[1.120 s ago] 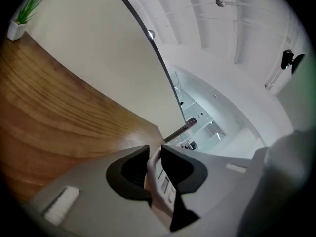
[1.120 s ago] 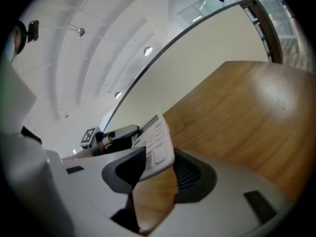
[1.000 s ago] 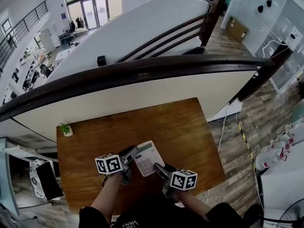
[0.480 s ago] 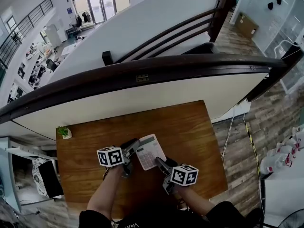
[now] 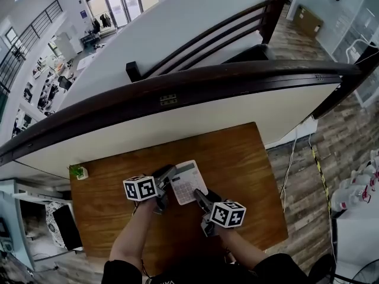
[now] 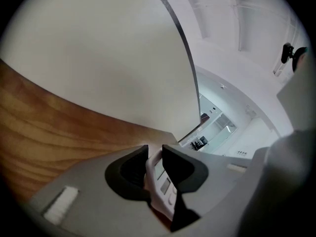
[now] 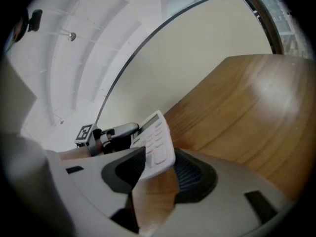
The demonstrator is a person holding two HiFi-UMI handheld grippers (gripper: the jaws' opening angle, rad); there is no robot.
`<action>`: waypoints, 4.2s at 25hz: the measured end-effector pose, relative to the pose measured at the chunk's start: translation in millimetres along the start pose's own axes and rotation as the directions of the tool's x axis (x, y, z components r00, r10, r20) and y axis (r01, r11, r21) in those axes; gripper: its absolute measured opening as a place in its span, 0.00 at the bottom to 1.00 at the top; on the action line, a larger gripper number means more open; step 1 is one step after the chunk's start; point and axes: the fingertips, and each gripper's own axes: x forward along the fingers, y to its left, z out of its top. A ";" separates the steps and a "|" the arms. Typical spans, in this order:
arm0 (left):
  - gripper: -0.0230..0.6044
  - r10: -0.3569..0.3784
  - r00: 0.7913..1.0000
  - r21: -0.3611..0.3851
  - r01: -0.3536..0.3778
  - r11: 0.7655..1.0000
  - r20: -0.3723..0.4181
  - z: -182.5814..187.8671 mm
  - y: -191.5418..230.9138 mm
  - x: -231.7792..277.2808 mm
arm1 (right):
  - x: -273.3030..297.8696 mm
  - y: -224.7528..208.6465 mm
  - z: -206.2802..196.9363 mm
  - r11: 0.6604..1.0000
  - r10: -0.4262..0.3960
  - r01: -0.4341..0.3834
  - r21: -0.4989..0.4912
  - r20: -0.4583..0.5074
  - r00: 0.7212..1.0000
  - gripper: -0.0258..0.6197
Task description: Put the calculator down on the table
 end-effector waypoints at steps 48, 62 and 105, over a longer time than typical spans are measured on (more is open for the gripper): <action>0.22 0.117 0.992 0.303 -0.128 0.944 0.055 51.1 49.6 44.8 | 14.4 -9.8 -13.3 0.987 -0.096 0.077 -0.139 -0.133 0.986 0.33; 0.25 0.179 0.972 0.399 -0.226 0.889 0.153 78.5 43.8 14.5 | 1.8 -0.1 -16.2 0.975 -0.125 0.096 -0.202 -0.132 0.983 0.33; 0.05 -0.017 0.995 0.448 -0.031 0.894 0.103 -104.7 -92.2 -237.8 | -124.2 146.5 -103.7 0.908 -0.170 0.218 -0.358 0.162 0.972 0.08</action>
